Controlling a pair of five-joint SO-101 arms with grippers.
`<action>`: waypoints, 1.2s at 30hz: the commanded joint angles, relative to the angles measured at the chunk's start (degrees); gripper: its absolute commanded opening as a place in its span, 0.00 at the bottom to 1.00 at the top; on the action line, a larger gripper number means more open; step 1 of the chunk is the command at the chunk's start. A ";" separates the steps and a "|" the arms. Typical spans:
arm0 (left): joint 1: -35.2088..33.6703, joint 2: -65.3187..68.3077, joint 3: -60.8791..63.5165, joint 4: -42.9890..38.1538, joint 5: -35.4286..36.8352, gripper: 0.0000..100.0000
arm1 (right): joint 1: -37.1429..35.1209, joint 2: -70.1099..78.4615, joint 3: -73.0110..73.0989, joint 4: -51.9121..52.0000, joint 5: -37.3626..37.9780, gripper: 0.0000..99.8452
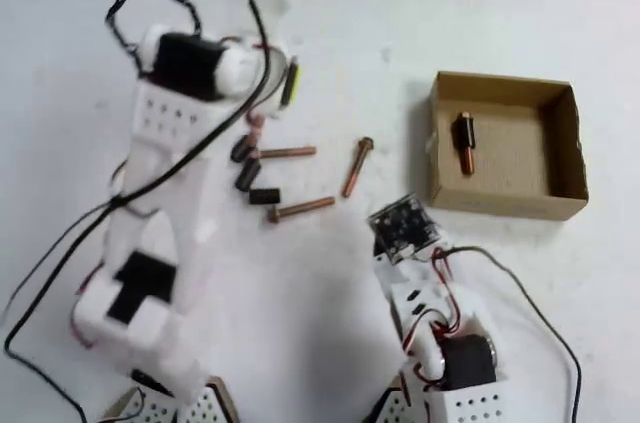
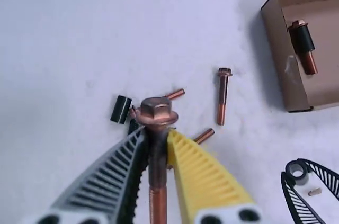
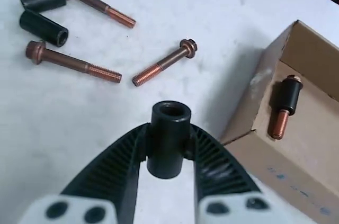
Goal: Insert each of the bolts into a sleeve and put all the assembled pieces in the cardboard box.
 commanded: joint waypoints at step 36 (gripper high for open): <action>7.43 -72.40 95.30 -72.53 1.67 0.02 | -19.47 -0.48 9.49 -35.30 -12.84 0.02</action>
